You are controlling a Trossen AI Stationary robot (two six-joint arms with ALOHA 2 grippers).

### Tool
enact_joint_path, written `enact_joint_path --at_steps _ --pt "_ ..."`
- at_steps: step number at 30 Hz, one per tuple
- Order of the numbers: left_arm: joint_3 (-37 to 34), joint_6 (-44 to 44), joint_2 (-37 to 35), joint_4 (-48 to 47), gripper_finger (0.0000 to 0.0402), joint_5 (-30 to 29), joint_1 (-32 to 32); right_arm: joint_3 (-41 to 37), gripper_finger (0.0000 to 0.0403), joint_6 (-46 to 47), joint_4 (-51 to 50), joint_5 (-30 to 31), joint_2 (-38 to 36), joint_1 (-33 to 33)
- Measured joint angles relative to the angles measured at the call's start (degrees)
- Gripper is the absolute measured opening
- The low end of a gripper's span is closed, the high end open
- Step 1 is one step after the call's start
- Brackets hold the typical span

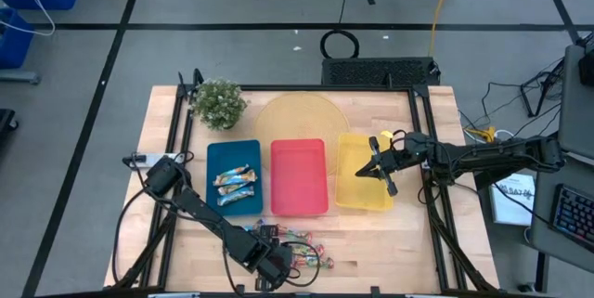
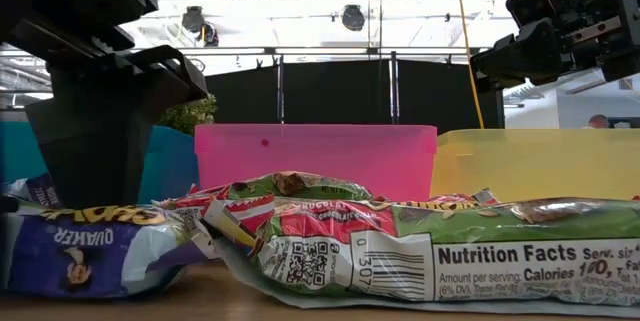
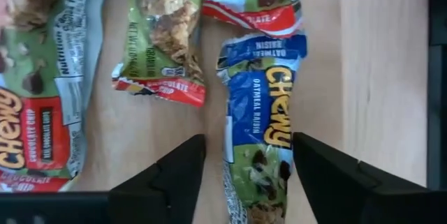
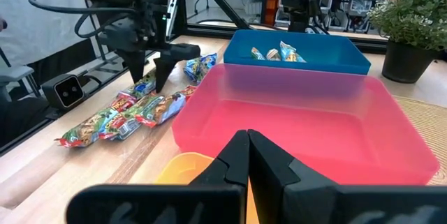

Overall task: Pick and place Granola Bars by type
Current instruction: Put the blue granola bar into the pink bin

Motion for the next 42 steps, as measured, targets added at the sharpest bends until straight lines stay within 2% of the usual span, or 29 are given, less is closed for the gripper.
enact_joint_path --at_steps 9,12,22,28,33,37,40,42 --pt "-0.23 -0.87 -0.47 -0.37 0.0101 -0.47 0.11 0.0 0.0 0.78 0.0 0.01 0.0 -0.01" --pt "-0.24 -1.02 -0.95 0.26 0.0079 0.15 0.13 0.0 0.0 0.76 0.0 0.02 0.0 -0.02" --pt "2.73 -0.38 -0.57 -2.61 0.0087 1.56 -0.1 0.0 0.0 0.77 -0.02 0.02 0.0 0.0" --pt "10.81 0.9 -0.5 -13.62 0.0089 2.61 -1.65 0.0 0.0 0.77 -0.02 0.02 0.0 -0.02" --pt "19.71 3.5 -0.45 -26.26 0.0089 -2.11 -1.5 0.0 0.0 0.78 -0.02 0.02 0.0 -0.01" --pt "28.25 7.13 -0.52 -35.06 0.0089 -9.55 0.68 0.0 0.0 0.77 0.0 0.02 0.0 -0.01" --pt "32.71 10.47 -0.76 -36.36 0.0089 -14.91 5.16 0.0 0.0 0.77 0.02 0.03 0.0 0.0" --pt "34.36 13.9 -0.72 -36.37 0.009 -16.16 8.64 0.0 0.0 0.77 0.02 0.22 0.0 -0.01"
